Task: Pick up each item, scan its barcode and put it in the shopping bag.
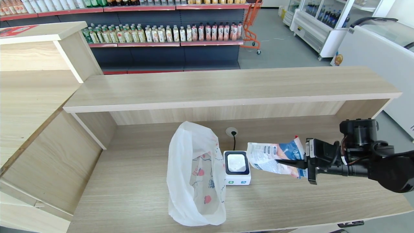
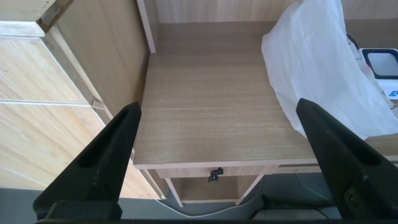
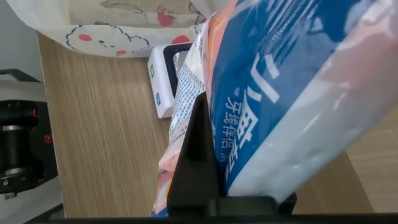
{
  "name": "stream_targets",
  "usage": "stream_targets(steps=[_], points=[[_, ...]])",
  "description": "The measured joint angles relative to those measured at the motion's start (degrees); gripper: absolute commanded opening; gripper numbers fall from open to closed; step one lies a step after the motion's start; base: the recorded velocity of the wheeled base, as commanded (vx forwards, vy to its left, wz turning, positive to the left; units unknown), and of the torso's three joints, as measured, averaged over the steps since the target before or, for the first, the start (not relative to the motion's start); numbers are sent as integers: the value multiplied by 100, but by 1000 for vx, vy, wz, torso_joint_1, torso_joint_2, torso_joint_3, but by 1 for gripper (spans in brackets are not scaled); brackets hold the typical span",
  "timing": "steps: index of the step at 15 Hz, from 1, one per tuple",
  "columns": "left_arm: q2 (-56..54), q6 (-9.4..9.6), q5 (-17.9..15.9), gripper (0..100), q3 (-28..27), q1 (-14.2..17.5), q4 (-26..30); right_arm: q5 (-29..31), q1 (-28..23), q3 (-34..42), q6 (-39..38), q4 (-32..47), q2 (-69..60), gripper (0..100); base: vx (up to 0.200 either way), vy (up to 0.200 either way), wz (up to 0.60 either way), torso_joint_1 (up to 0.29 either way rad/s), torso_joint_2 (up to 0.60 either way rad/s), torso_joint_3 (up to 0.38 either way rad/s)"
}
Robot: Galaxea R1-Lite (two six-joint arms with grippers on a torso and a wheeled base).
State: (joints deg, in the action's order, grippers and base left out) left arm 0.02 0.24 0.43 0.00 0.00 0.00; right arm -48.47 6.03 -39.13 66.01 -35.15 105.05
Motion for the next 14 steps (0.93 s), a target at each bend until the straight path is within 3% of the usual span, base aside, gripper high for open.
stream_targets(steps=[4,10,14], points=[[0,2,0,100,0,0,0,-217,197,-69,1290,4,344,0,0,0,0,0,0,0],[0,0,0,100,0,-5,0,-534,201,-642,1807,4,824,0,0,0,0,0,0,0],[0,2,0,100,0,0,0,-545,143,-649,1542,33,914,0,0,0,0,0,0,0]])
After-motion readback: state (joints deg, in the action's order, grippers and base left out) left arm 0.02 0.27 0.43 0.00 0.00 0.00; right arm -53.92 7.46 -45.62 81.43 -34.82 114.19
